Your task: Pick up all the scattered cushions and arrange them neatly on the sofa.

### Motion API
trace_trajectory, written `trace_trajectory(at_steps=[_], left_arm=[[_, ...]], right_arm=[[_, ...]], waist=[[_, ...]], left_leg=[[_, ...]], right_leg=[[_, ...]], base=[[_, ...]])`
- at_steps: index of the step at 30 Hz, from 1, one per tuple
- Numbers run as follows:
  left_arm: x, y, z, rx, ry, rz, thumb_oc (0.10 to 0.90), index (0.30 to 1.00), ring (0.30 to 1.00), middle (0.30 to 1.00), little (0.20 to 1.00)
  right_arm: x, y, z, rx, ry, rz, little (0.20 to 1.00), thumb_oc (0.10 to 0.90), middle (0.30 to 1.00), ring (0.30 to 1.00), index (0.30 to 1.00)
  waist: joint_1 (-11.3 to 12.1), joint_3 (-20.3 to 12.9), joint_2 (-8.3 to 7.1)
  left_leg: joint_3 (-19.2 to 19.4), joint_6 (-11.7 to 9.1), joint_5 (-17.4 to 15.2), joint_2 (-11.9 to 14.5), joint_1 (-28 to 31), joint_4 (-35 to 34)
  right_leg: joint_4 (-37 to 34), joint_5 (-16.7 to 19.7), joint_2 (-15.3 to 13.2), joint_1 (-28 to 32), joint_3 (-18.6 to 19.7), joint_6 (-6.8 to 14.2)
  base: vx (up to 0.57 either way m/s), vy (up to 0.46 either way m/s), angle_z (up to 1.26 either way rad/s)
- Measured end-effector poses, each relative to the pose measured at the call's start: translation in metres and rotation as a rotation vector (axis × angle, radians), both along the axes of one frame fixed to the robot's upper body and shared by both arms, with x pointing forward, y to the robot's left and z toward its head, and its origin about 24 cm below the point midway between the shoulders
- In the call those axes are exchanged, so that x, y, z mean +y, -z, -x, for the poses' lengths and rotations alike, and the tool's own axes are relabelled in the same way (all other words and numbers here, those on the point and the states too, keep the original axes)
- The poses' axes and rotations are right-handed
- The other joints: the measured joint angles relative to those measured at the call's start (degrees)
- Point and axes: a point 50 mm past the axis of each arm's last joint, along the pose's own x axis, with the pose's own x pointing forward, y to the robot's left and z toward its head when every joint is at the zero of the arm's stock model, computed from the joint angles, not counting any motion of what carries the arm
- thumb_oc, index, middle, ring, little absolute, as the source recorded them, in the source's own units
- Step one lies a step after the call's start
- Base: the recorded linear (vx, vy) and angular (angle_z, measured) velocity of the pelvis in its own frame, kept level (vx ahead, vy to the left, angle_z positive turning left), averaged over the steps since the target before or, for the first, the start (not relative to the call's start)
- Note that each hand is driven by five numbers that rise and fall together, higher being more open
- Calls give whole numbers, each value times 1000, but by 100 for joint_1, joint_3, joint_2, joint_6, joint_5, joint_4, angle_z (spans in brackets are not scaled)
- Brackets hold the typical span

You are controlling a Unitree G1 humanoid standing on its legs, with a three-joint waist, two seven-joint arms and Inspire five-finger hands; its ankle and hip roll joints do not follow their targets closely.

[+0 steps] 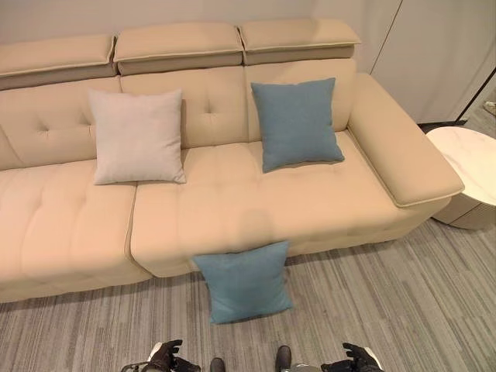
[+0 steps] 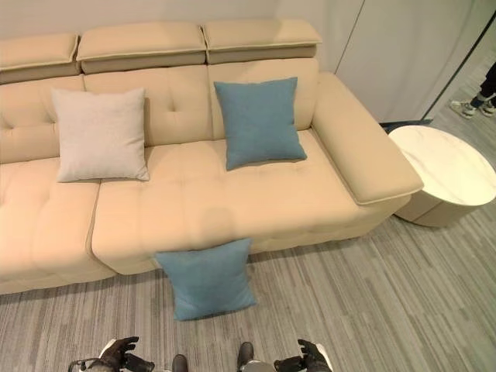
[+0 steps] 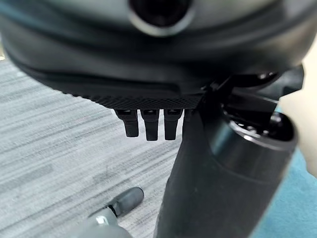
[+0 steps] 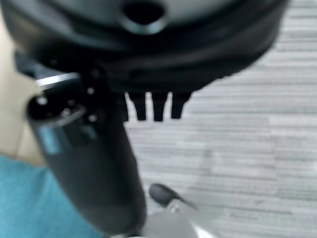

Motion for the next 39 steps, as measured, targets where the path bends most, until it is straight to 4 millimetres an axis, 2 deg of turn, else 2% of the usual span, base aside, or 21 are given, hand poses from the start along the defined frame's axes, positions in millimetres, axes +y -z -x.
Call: trace_trajectory(at_steps=[2, 4, 6, 7, 9, 11, 13, 17, 18, 19, 22, 23, 24, 25, 26, 29, 31, 34, 37, 38, 39], left_arm=[[-3, 0, -1, 0, 5, 5, 800, 900, 900, 900, 900], [-5, 1, 0, 5, 3, 8, 800, 900, 900, 900, 900], [-5, -1, -7, -15, 12, 8, 800, 900, 900, 900, 900], [-5, -4, -17, -45, 11, 9, 800, 900, 900, 900, 900], [-5, -7, -24, -71, 18, 8, 800, 900, 900, 900, 900], [-8, -5, -21, -56, 28, 14, 800, 900, 900, 900, 900], [-10, -5, -22, -61, 29, 20, 800, 900, 900, 900, 900], [-13, -5, -23, -64, 27, 27, 800, 900, 900, 900, 900], [-12, -6, -25, -83, 14, 34, 800, 900, 900, 900, 900], [-13, -7, -26, -90, 11, 36, 800, 900, 900, 900, 900], [-13, -3, -16, -64, 1, 42, 800, 900, 900, 900, 900], [-12, 0, -9, -35, 1, 36, 800, 900, 900, 900, 900], [-12, 0, -7, -26, 4, 33, 800, 900, 900, 900, 900], [-9, 0, -6, -25, 8, 24, 800, 900, 900, 900, 900], [-4, -3, -10, -40, 9, 12, 800, 900, 900, 900, 900], [0, -6, -16, -56, 13, 2, 800, 900, 900, 900, 900], [4, -7, -16, -53, 11, -9, 800, 900, 900, 900, 900], [10, -12, -27, -84, 25, -28, 800, 900, 900, 900, 900], [13, -13, -26, -81, 24, -37, 800, 900, 900, 900, 900], [13, -12, -25, -75, 22, -39, 800, 900, 900, 900, 900], [14, -12, -22, -67, 19, -40, 800, 900, 900, 900, 900]], right_arm=[[1, -1, -2, -7, -2, -2, 900, 800, 900, 900, 900], [1, -1, -2, -10, -1, -4, 900, 800, 900, 900, 900], [-1, 1, 4, 2, 10, -6, 900, 800, 900, 900, 900], [-1, 0, 2, -2, 8, -9, 900, 800, 900, 900, 900], [-2, -1, -3, -14, 5, -7, 900, 800, 900, 900, 900], [-7, -5, -7, -36, 4, 6, 900, 800, 900, 900, 900], [-11, -4, -2, -23, 12, 13, 900, 800, 900, 900, 900], [-12, -1, 6, 13, 27, 18, 900, 800, 900, 900, 900], [-13, -1, 6, 14, 28, 22, 900, 800, 900, 900, 900], [-13, -1, 7, 18, 29, 24, 900, 800, 900, 900, 900], [-16, -2, 8, 13, 32, 34, 900, 800, 900, 900, 900], [-16, -2, 9, 16, 29, 36, 900, 800, 900, 900, 900], [-16, -1, 13, 27, 31, 36, 900, 800, 900, 900, 900], [-13, 1, 14, 28, 30, 29, 900, 800, 900, 900, 900], [-7, 2, 14, 29, 23, 12, 900, 800, 900, 900, 900], [-2, 2, 10, 21, 13, 3, 900, 800, 900, 900, 900], [0, -1, -3, -13, 2, -3, 900, 800, 900, 900, 900], [6, -5, -18, -62, -13, -16, 900, 800, 900, 900, 900], [10, -7, -27, -91, -42, -23, 900, 800, 900, 900, 900], [11, -7, -28, -90, -53, -23, 900, 800, 900, 900, 900], [12, -7, -27, -85, -63, -22, 900, 800, 900, 900, 900]], waist=[[-33, 28, 33], [-127, 67, 108], [-78, 116, 98], [-76, 233, -1], [-40, 301, -127], [-118, 314, -116], [-96, 317, -132], [-47, 318, -133], [77, 314, -106], [85, 307, -88], [203, 214, 2], [185, 61, 14], [196, -12, 65], [178, -4, 2], [165, -8, -118], [205, 2, -158], [203, 37, -136], [203, 66, -228], [193, 127, -268], [196, 132, -263], [173, 140, -267]], left_leg=[[-97, -69, -21, 51, -157, 119], [-285, -241, -78, 130, -355, 361], [-425, -428, 3, 156, -606, 704], [-432, -585, 184, 76, -891, 1101], [-281, -583, 330, 42, -931, 1161], [-86, -459, 232, 52, -912, 1260], [-71, -341, 167, -8, -914, 936], [-98, -584, 380, -78, -986, -355], [-104, -604, 463, -4, -1138, -440], [-118, -609, 485, 43, -1140, -472], [-144, -559, 499, 108, -894, -365], [-150, -383, 575, 47, -790, -338], [-93, -197, 852, 50, -715, -326], [1, -22, 900, -14, -676, -342], [115, 129, 778, -145, -640, -327], [244, 323, 631, -268, -571, -323], [378, 428, 535, -297, -448, -314], [375, 546, 341, -410, -405, -297], [374, 557, 358, -470, -380, -348], [368, 579, 342, -463, -374, -391], [357, 486, 407, -468, -370, -421]], right_leg=[[60, -49, 47, -48, -28, -62], [267, -273, 146, -110, -50, -170], [425, -449, 213, -225, 8, -323], [577, -516, 124, -331, 3, -423], [536, -482, 5, -302, 2, -508], [226, -459, 47, -89, -41, -604], [-35, -430, 72, 18, -95, -585], [-806, -227, 270, 427, 49, -466], [-967, -83, 363, 548, 91, -529], [-1071, -42, 424, 638, 147, -484], [-1082, -13, 510, 854, 388, -515], [-1039, -77, 493, 898, 531, -404], [-1013, -76, 496, 892, 590, -334], [-972, -82, 420, 892, 630, -256], [-660, -232, 235, 723, 664, -145], [-98, -356, 68, 459, 638, 104], [913, -583, -93, -3, 630, 380], [1604, -873, -338, -392, 514, 530], [1013, -885, -394, -445, 390, 455], [665, -779, -386, -447, 302, 382], [458, -387, -370, -387, 279, 381]], base=[[75, -265, 17], [36, -268, 51], [20, -177, 68], [42, -83, 46], [115, -67, 18], [130, -12, 21], [299, 42, 25], [227, 68, 25], [275, 125, -9], [395, 209, -46], [248, 158, -68], [167, 143, -58], [98, 98, -51], [136, 149, -40], [129, 151, -28], [109, 147, -32], [44, 111, -35], [93, 83, -7], [90, -18, 2], [30, -26, 5], [37, -37, 9]])
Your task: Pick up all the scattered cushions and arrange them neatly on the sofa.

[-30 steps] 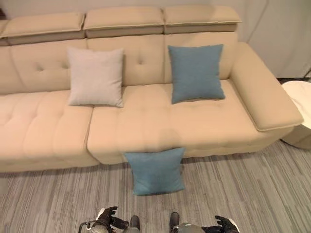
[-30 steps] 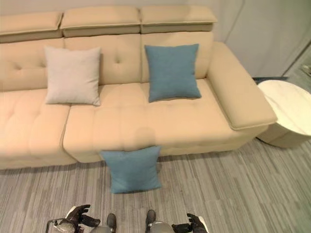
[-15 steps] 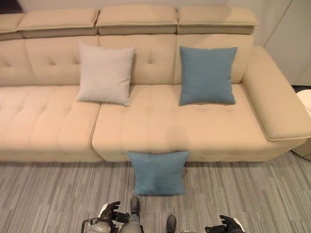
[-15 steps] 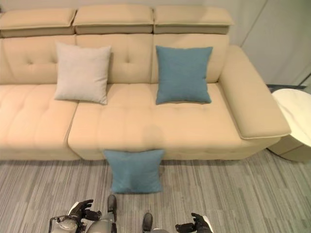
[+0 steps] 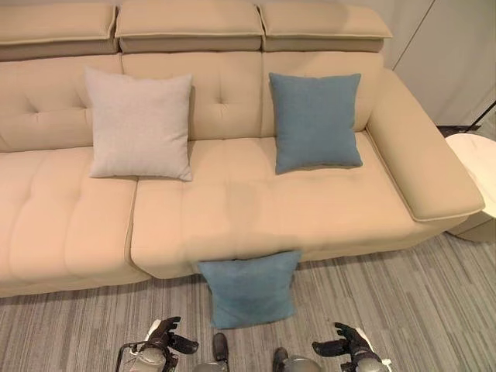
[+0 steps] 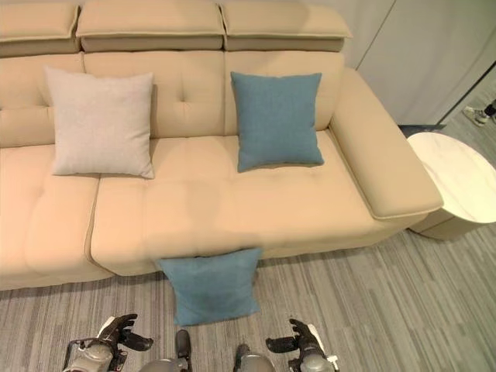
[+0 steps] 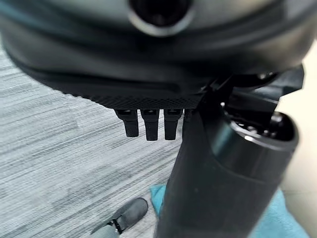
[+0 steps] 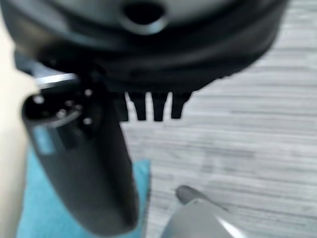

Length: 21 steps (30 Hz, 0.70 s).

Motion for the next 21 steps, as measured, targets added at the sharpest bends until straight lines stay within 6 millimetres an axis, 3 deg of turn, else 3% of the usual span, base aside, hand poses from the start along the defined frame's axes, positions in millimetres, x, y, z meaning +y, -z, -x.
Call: trace_trajectory(at_steps=[1, 4, 9, 13, 16, 19, 21], left_arm=[[-1, 1, 3, 6, -2, 2, 800, 900, 900, 900, 900], [-2, 6, 16, 39, -9, 10, 800, 900, 900, 900, 900], [-4, 7, 17, 39, -10, 12, 800, 900, 900, 900, 900], [-8, 3, 6, -17, -27, 33, 800, 900, 900, 900, 900], [-16, -7, -20, -130, -65, 70, 800, 900, 900, 900, 900], [-21, -31, -61, -327, -125, 98, 800, 900, 900, 900, 900], [-23, -46, -85, -416, -160, 107, 800, 900, 900, 900, 900]], right_arm=[[0, 1, 2, 7, 3, -2, 900, 800, 900, 900, 900], [-1, 3, 8, 23, 8, 3, 900, 800, 900, 900, 900], [-7, 5, 18, 51, 21, 21, 900, 800, 900, 900, 900], [-8, 3, 13, 31, 27, 20, 900, 800, 900, 900, 900], [-9, -5, -7, -39, 49, 16, 900, 800, 900, 900, 900], [-10, -33, -56, -235, 29, 36, 900, 800, 900, 900, 900], [-6, -53, -90, -335, 6, 55, 900, 800, 900, 900, 900]], waist=[[8, 11, 1], [19, 40, 46], [12, 59, 83], [6, 92, 164], [20, 298, 286], [23, 731, 350], [34, 994, 301]], left_leg=[[-20, -26, 18, 18, 5, 2], [-55, -92, 40, 134, -6, 3], [-142, -229, 77, 217, -80, -8], [-189, -310, 108, 251, -308, 42], [-283, -312, 126, 246, -774, 282], [-315, -321, 126, 282, -1595, 721], [-324, -314, 141, 311, -1954, 903]], right_leg=[[-212, 164, 60, 90, -25, -147], [-860, 529, 257, 418, -63, -273], [-1244, 656, 390, 563, -144, -331], [-1206, 668, 418, 363, -181, -349], [-1018, 719, 426, -36, -256, -408], [-349, 582, 353, -950, -261, -401], [13, 471, 303, -1400, -268, -442]], base=[[13, -50, 7], [8, -64, 0], [11, -59, 6], [-96, -52, 6], [-250, -72, 12], [-130, -67, 1], [-110, -83, 1]])
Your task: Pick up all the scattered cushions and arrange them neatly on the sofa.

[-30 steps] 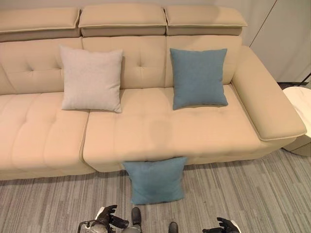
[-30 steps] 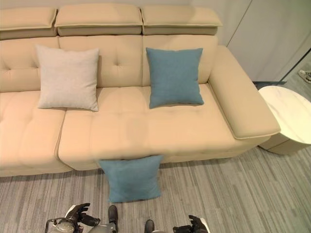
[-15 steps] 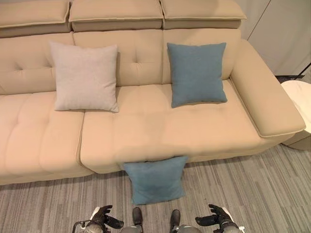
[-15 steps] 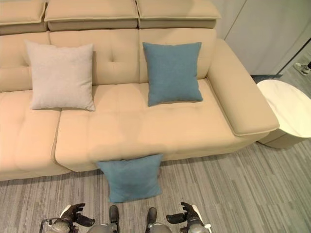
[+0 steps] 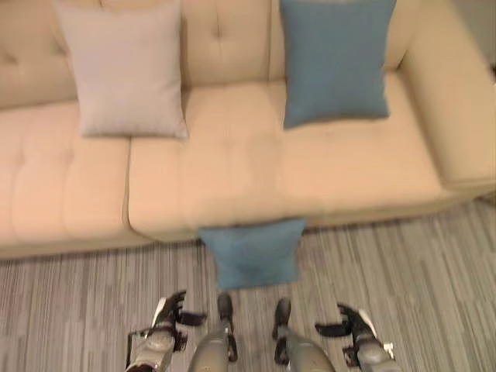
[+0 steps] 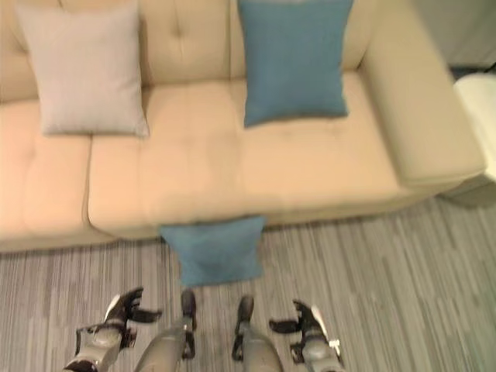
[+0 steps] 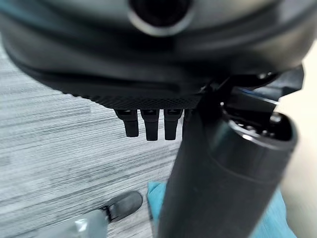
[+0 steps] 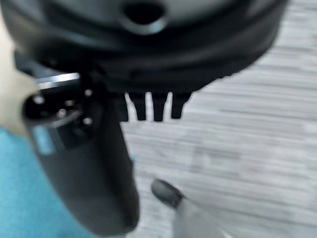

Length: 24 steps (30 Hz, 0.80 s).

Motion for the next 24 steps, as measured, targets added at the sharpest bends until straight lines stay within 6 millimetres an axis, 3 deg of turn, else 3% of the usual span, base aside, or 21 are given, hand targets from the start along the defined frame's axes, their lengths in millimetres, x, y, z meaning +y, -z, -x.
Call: trace_trajectory(at_steps=[3, 4, 6, 7, 10, 12, 16, 21, 24], left_arm=[[-9, -36, -44, -192, -23, 23, 800, 900, 900, 900, 900], [-12, -58, -66, -286, -19, 24, 800, 900, 900, 900, 900], [-14, -74, -81, -342, -24, 19, 800, 900, 900, 900, 900], [-16, -92, -95, -407, -21, 20, 800, 900, 900, 900, 900], [-20, -125, -119, -509, -27, 40, 800, 900, 900, 900, 900], [-22, -150, -134, -588, -21, 53, 800, 900, 900, 900, 900], [-21, -188, -151, -705, -20, 70, 800, 900, 900, 900, 900], [-17, -238, -163, -855, -13, 100, 800, 900, 900, 900, 900], [-11, -251, -166, -882, -31, 113, 800, 900, 900, 900, 900]], right_arm=[[4, -45, -50, -204, -39, 61, 900, 800, 900, 900, 900], [6, -73, -76, -315, -46, 77, 900, 800, 900, 900, 900], [13, -96, -95, -402, -55, 96, 900, 800, 900, 900, 900], [19, -128, -115, -528, -53, 106, 900, 800, 900, 900, 900], [27, -174, -140, -676, -47, 128, 900, 800, 900, 900, 900], [29, -201, -152, -756, -44, 140, 900, 800, 900, 900, 900], [31, -236, -162, -859, -30, 157, 900, 800, 900, 900, 900], [19, -263, -166, -930, 13, 159, 900, 800, 900, 900, 900], [13, -270, -167, -940, 35, 144, 900, 800, 900, 900, 900]], waist=[[-10, 309, -65], [-3, 602, -107], [-3, 639, -137], [-14, 708, -158], [-79, 760, -154], [-88, 783, -156], [-155, 776, -155], [-132, 762, -155], [-127, 762, -155]], left_leg=[[-122, -53, -29, -19, -1025, 475], [-139, -37, -3, -26, -1351, 645], [-155, 6, -63, -4, -1861, 982], [-167, 21, -93, 13, -2373, 1273], [-258, 53, -274, 25, -3241, 1962], [-296, 52, -320, 31, -3700, 2314], [-311, 85, -459, 28, -4325, 2842], [-324, 160, -586, 5, -5225, 3408], [-321, 204, -622, -2, -5591, 3606]], right_leg=[[988, -281, -197, -1202, 10, -134], [1307, -334, -252, -1585, 17, -191], [1618, -395, -334, -2081, 36, -225], [1951, -468, -375, -2610, 59, -296], [2544, -609, -467, -3400, 49, -435], [2850, -684, -525, -3820, 34, -500], [3374, -812, -636, -4412, 70, -538], [3903, -957, -760, -5301, 144, -539], [4086, -977, -809, -5662, 168, -557]], base=[[-159, -39, 20], [-157, -22, 14], [-87, -24, 7], [-65, -36, 4], [-11, -13, 8], [18, -10, 11], [32, -22, 6], [11, -10, 4], [19, -22, 2]])
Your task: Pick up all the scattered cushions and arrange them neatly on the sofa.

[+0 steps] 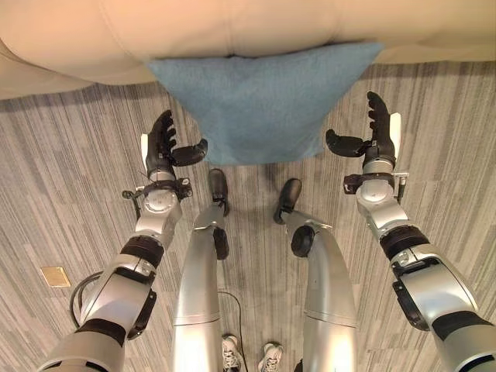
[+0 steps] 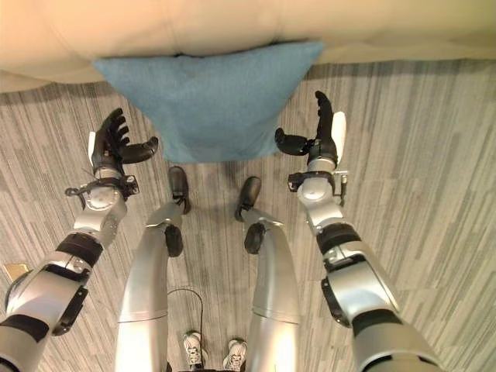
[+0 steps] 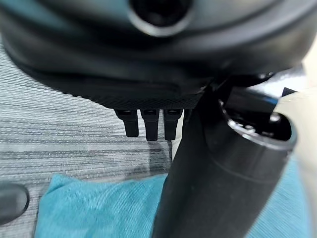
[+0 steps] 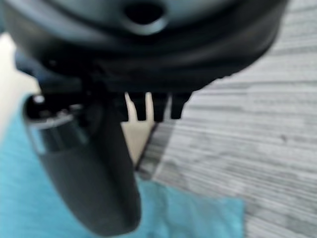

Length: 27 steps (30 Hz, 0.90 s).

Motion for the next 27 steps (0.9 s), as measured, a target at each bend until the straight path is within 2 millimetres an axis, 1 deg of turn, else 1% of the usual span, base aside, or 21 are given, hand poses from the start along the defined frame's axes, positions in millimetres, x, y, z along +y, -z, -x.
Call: trace_trajectory(at_steps=[2, 4, 8, 10, 11, 14, 20, 24, 27], left_arm=[[2, -7, -1, -15, -2, 12, 800, 900, 900, 900, 900], [5, -16, -3, -39, -2, 23, 800, 900, 900, 900, 900], [5, -39, -6, -96, 39, 22, 800, 900, 900, 900, 900], [4, -46, -8, -107, 57, 13, 800, 900, 900, 900, 900], [6, -53, -8, -121, 74, -15, 800, 900, 900, 900, 900], [2, -72, -11, -155, 103, -54, 800, 900, 900, 900, 900], [-8, -89, -13, -179, 162, -141, 800, 900, 900, 900, 900], [-14, -88, -14, -170, 193, -167, 800, 900, 900, 900, 900], [-22, -86, -13, -168, 238, -189, 800, 900, 900, 900, 900]], right_arm=[[-3, -3, 0, -3, -2, -12, 900, 800, 900, 900, 900], [-9, -13, -1, -20, 0, -25, 900, 800, 900, 900, 900], [-24, -38, 0, -65, -4, -36, 900, 800, 900, 900, 900], [-25, -46, 0, -80, -10, -38, 900, 800, 900, 900, 900], [-24, -57, -1, -103, -28, -22, 900, 800, 900, 900, 900], [-19, -77, -3, -137, -57, -1, 900, 800, 900, 900, 900], [-16, -84, -4, -127, -77, 68, 900, 800, 900, 900, 900], [-11, -85, -5, -110, -97, 119, 900, 800, 900, 900, 900], [-4, -83, -7, -81, -118, 205, 900, 800, 900, 900, 900]], waist=[[1, -1, 1], [30, -2, 4], [117, -5, 8], [141, -18, 19], [154, -22, 26], [152, -22, 26], [126, -22, 26], [120, -22, 26], [120, -22, 26]], left_leg=[[3, 12, -24, -9, -140, 78], [-10, -18, -50, -20, -315, 132], [-30, -1, -50, -71, -618, 295], [-46, -29, -34, -84, -704, 356], [-69, -34, -79, -83, -811, 467], [-69, -28, -88, -89, -937, 489], [-20, -15, -95, -112, -905, 477], [-15, -12, -97, -120, -901, 466], [-7, -11, -96, -129, -900, 457]], right_leg=[[110, -30, -42, -144, 5, -21], [169, -74, -52, -312, 14, -43], [375, -108, -132, -630, 18, -83], [440, -120, -149, -701, 18, -88], [507, -151, -155, -788, 15, -100], [523, -156, -169, -903, 15, -103], [523, -153, -214, -894, 38, -99], [519, -154, -214, -897, 51, -97], [521, -154, -215, -907, 69, -92]], base=[[14, -17, 2], [23, -18, 5], [30, -2, 8], [13, 2, 3], [0, 0, 0], [0, 0, 0], [0, 0, 0], [0, 0, 0], [0, 0, 0]])
